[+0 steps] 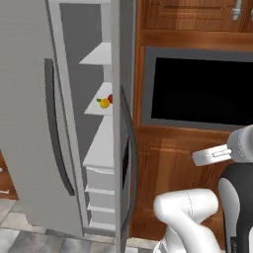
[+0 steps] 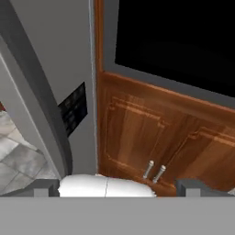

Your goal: Take the bell pepper and lemon wedge from the highest rack and move them to the second highest rack where the broccoli and mango are located, to maximize freezer space. Close the freezer door after rearranging.

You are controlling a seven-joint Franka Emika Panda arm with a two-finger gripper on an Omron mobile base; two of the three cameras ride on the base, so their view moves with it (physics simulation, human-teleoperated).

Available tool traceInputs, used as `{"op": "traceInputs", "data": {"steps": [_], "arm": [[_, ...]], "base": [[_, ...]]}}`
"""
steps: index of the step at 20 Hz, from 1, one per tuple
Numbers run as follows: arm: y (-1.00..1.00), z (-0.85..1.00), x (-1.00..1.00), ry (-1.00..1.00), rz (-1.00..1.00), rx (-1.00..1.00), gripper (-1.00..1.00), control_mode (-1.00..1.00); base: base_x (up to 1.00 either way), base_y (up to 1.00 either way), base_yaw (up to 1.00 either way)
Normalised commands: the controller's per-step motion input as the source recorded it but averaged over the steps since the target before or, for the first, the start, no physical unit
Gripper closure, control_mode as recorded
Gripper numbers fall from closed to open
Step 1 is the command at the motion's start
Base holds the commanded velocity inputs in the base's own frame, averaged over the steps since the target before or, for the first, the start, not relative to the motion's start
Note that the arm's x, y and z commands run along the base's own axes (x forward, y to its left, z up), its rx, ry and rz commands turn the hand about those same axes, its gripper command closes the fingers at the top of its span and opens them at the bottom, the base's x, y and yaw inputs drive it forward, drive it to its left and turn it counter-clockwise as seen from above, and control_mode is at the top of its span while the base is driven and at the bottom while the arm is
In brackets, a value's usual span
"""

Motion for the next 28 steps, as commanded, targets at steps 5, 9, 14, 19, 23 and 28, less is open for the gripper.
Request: {"op": "traceInputs", "data": {"steps": [5,9,14,19,23,28], "arm": [[0.00,0.00,0.00,0.00,0.00,0.00,-1.00,1.00],[-0.07,-0.03,0.10,-0.04,0.11,0.07,-1.00,-1.00],[0.02,-0.01,0.61,-0.15,0.27,0.30,-1.00,-1.00],[0.63,0.00,0.66,0.00,0.00,0.05,-1.00,-1.00],[0.68,0.00,0.58,0.00,-0.02,0.00,-1.00,-1.00],[0.41,0.00,0.61,0.00,0.00,0.04,-1.00,-1.00]], "base": [[0.54,-0.18,0.72],[0.33,-0.14,0.32],[0.00,0.00,0.00],[0.00,0.00,0.00],[0.00,0.00,0.00],[0.00,0.00,0.00]]}}
